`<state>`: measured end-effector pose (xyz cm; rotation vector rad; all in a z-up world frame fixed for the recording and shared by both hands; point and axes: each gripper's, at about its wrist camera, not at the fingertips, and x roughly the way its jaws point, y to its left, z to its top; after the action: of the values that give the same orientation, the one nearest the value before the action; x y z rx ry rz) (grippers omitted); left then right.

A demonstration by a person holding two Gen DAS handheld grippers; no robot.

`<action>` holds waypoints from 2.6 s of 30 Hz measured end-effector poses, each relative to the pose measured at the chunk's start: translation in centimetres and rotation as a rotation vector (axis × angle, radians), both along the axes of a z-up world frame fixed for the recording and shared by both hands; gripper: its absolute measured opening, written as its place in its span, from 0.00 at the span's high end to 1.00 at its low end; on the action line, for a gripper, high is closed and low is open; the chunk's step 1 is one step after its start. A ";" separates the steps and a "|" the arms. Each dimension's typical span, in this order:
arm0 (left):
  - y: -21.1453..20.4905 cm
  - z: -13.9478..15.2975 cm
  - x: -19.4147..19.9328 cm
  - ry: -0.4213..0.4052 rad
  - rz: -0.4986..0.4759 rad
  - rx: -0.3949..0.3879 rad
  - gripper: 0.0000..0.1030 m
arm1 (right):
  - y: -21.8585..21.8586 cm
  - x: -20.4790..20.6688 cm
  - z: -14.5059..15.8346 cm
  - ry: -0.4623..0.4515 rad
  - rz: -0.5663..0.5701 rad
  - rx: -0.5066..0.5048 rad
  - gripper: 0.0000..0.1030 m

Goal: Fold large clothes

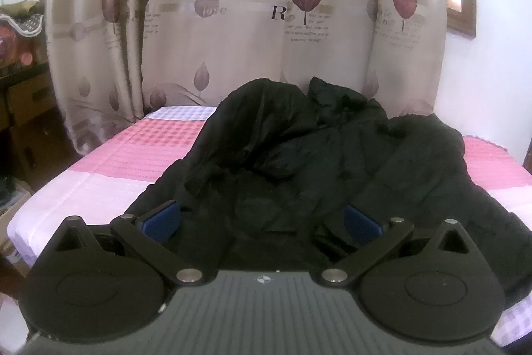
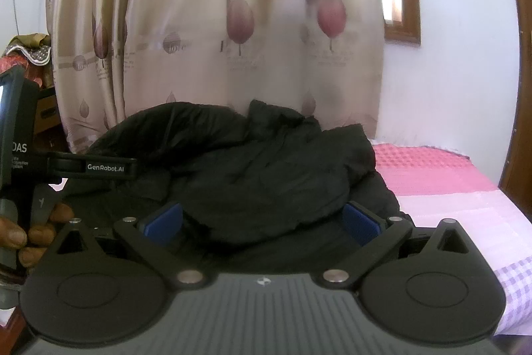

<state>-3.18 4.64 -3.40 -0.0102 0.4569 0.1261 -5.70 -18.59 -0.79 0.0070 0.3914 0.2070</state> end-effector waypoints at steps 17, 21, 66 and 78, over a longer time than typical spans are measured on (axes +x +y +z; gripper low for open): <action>0.7 -1.0 0.8 0.041 0.005 0.012 0.00 | 0.3 0.9 -0.4 0.044 0.020 0.018 0.00; 1.4 -1.2 1.6 0.057 -0.011 0.005 0.00 | 0.6 1.7 -0.7 0.062 0.035 0.019 0.00; 13.0 -1.6 7.7 0.147 -0.192 -0.067 0.92 | 1.8 9.2 -5.1 0.274 0.020 -0.012 0.00; 28.1 7.5 24.1 0.138 0.332 0.024 0.92 | 1.6 10.9 -4.5 0.216 0.021 0.002 0.00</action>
<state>20.91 32.75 4.11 -0.0538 0.5890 0.4604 5.18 -16.94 -5.33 0.0271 0.6069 0.2277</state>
